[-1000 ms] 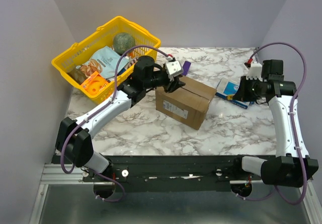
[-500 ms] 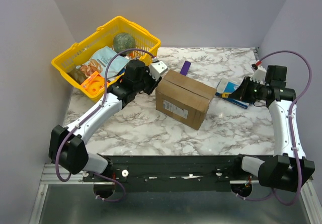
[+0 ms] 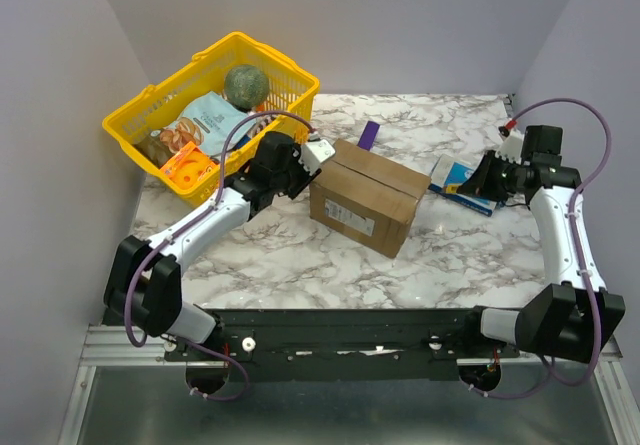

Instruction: Unpack the express box

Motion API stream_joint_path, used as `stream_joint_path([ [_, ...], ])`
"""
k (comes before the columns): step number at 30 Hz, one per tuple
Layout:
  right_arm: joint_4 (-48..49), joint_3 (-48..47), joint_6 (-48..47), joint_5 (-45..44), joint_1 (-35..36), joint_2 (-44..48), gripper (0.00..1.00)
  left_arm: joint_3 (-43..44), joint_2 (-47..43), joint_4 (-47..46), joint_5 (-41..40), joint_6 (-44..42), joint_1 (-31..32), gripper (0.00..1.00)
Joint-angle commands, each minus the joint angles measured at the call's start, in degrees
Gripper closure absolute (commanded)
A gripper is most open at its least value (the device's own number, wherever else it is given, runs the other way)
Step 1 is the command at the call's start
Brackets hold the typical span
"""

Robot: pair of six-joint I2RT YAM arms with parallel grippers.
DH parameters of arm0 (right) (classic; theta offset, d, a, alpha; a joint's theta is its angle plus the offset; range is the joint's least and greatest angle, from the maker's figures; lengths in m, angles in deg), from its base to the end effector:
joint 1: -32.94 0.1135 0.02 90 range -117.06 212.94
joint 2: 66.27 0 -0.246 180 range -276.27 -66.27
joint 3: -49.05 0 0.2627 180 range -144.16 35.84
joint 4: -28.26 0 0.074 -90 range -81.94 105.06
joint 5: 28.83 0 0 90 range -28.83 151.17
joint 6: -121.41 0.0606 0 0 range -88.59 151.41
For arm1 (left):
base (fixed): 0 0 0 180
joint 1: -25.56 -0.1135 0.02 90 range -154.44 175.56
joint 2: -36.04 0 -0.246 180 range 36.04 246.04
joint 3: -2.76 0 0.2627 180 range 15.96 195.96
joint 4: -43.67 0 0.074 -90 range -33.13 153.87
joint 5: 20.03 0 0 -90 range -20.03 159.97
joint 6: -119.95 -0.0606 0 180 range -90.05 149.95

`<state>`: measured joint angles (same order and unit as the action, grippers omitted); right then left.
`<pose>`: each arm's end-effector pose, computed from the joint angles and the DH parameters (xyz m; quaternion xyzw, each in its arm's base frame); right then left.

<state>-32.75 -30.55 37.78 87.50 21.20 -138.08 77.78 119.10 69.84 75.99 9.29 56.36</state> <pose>0.2799 -0.0307 0.2800 0.0745 0.9238 0.2015 0.3170 0.3072 -0.1905 0.2455 0.4053 0.7844 -0.0875 0.4613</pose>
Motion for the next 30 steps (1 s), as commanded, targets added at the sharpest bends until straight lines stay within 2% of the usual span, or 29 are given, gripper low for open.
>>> stream_joint_path([
  [1, 2.55, -2.77, -0.74, -1.98, 0.06, -2.89, 0.99, -2.93, -2.11, -3.66, 7.06, -4.03, -0.05, 0.55],
  [3, 2.55, -3.30, -1.01, -2.51, 0.15, -3.77, 1.00, -4.16, -4.48, -3.92, 9.00, -4.12, -0.05, 0.55],
  [8, 3.34, -5.06, -0.83, -3.03, 0.15, -5.53, 0.99, -13.29, -13.87, -7.25, 19.89, -4.91, 0.39, 0.53],
  [10, 3.16, -6.64, -2.23, -4.44, 0.06, -5.62, 1.00, -13.40, -15.30, -4.64, 19.29, -4.12, 0.74, 0.54],
  [11, 2.82, -8.39, -2.94, -4.62, -0.12, -5.53, 1.00, -13.05, -16.96, -0.53, 18.94, -2.55, 0.66, 0.54],
  [13, 2.46, -9.72, -3.56, -2.70, -1.60, -5.27, 1.00, -13.04, -19.68, 3.09, 20.34, -3.06, 0.39, 0.54],
  [16, 3.86, -8.15, -0.59, 8.44, -6.17, -5.36, 1.00, -16.71, -26.89, 1.55, 25.61, -6.22, 1.18, 0.40],
  [17, 5.61, -7.01, 0.73, 13.44, -7.31, -5.36, 1.00, -17.43, -28.65, -2.04, 25.62, -7.36, 2.40, 0.31],
  [18, 7.10, -4.21, 2.40, 16.27, -9.59, -4.83, 0.99, -17.35, -28.40, -2.86, 22.40, -11.63, 4.33, 0.28],
  [19, 8.77, -2.27, 3.90, 19.43, -10.74, -4.31, 0.99, -14.65, -27.18, -2.78, 20.54, -14.37, 8.87, 0.28],
  [20, 12.44, -0.69, 7.22, 24.34, -11.62, -3.69, 1.00, -12.54, -23.25, -0.69, 19.04, -16.84, 10.48, 0.28],
  [22, 16.15, 5.18, 11.19, 26.57, -13.12, -0.98, 1.00, -4.83, -18.49, 1.08, 17.63, -19.92, 13.12, 0.28],
  [25, 27.21, 12.93, 18.30, 32.20, -13.74, 3.32, 1.00, 1.61, -10.92, 3.02, 17.80, -24.83, 14.80, 0.28],
  [26, 32.20, 17.39, 22.33, 32.56, -13.91, 4.21, 1.00, 1.90, -8.73, 2.15, 17.71, -26.69, 15.94, 0.28],
  [30, 41.47, 27.09, 30.18, 33.43, -16.89, 8.52, 0.99, 0.75, -5.56, -3.74, 17.35, -33.55, 18.50, 0.27],
])
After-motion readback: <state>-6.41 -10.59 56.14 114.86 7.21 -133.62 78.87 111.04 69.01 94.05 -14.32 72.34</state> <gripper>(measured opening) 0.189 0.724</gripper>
